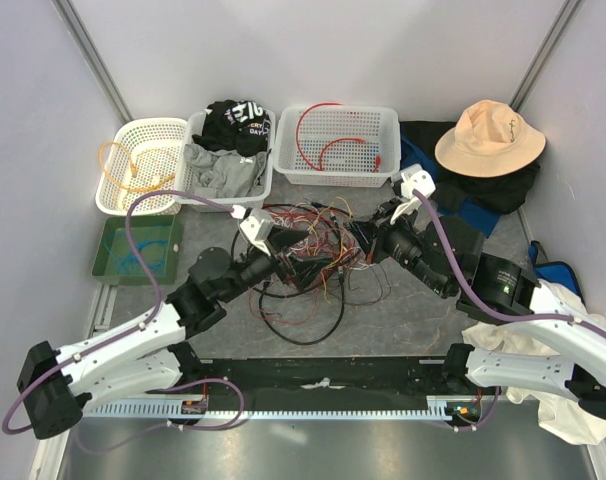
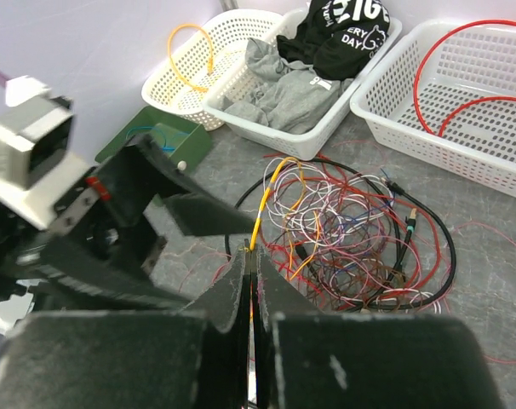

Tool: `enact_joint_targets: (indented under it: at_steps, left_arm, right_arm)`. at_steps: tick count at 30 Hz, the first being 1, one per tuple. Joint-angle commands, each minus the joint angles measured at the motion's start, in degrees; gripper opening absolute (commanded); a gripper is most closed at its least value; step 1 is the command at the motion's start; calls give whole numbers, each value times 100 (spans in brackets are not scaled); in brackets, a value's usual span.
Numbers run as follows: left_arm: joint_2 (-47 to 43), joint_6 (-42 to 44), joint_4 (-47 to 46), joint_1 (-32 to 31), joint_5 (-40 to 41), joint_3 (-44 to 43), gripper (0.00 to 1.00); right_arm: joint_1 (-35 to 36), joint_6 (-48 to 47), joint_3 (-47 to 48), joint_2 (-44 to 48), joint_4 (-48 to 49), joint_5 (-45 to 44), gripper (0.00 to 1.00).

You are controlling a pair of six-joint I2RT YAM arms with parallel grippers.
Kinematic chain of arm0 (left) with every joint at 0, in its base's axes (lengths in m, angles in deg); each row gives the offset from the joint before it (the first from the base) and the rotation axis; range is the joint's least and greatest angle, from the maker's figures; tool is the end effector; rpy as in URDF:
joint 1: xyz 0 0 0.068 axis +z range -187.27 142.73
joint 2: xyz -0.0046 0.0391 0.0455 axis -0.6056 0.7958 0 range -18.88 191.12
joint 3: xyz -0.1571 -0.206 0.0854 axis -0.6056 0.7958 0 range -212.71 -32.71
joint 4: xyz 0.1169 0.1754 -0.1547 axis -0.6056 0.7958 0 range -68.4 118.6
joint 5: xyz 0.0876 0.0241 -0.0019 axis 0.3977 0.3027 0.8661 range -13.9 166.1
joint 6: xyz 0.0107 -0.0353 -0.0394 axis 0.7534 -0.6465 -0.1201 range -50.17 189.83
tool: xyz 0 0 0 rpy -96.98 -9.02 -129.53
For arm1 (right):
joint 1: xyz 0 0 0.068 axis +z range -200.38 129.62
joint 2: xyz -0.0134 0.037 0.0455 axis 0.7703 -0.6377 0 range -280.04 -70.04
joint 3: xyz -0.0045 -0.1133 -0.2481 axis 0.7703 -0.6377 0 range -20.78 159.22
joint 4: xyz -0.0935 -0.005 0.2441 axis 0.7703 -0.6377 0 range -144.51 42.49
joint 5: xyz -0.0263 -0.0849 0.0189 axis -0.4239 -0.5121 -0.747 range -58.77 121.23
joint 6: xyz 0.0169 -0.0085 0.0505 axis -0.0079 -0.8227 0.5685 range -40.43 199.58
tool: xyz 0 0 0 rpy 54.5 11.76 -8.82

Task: Untangle the cables

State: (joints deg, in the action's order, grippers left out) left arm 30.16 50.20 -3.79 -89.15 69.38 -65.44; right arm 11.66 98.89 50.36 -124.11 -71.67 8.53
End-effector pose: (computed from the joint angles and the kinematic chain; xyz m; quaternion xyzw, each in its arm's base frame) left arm 0.1245 -0.1654 0.3188 0.2228 0.6099 -0.4747 0.5942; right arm 0.1000 0.1593 0.4433 -0.1463 0.7318 0.3112 0.5884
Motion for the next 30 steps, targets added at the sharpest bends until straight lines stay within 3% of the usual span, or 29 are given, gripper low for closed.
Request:
enact_joint_targets:
  at_steps: [1, 9, 15, 17, 18, 19, 20, 21, 24, 25, 28, 30]
  left_arm:
    - [456, 610, 78, -24, 1425, -506, 98]
    - [897, 759, -63, -24, 2455, -726, 98]
    - [1441, 971, -19, -15, 2298, -1112, 93]
    - [1582, 1049, -19, -15, 2298, -1183, 76]
    - [1670, 1093, 7, -15, 2281, -1261, 62]
    - [1688, 1129, 34, -15, 2289, -1288, 24]
    - [1697, 1164, 77, -15, 2324, -1332, 7]
    - [1645, 1173, 156, -15, 2455, -1402, 2]
    - [1382, 1357, 253, -15, 2605, -1595, 2]
    - [1311, 1427, 488, -7, 2684, -1709, 2]
    - [1240, 1454, 1435, 11, 2992, -2604, 2]
    - [1353, 1489, 2035, 55, 2992, -3619, 2]
  right_arm:
    - [10, 82, 243, 71, 26, 160, 0]
    - [27, 91, 182, 212, -36, 205, 0]
    - [18, 99, 138, 274, -36, 204, 0]
    - [19, 91, 146, 300, -36, 196, 0]
    - [19, 90, 129, 326, -45, 196, 0]
    - [10, 99, 120, 344, -62, 187, 0]
    - [18, 99, 111, 370, -80, 169, 0]
    - [19, 91, 94, 388, -97, 108, 0]
    - [10, 73, -38, 510, -141, 38, 3]
    - [18, 64, -151, 589, -159, -6, 26]
    - [19, 55, -458, 800, -176, -260, 74]
    - [18, 81, -626, 880, -177, -384, 82]
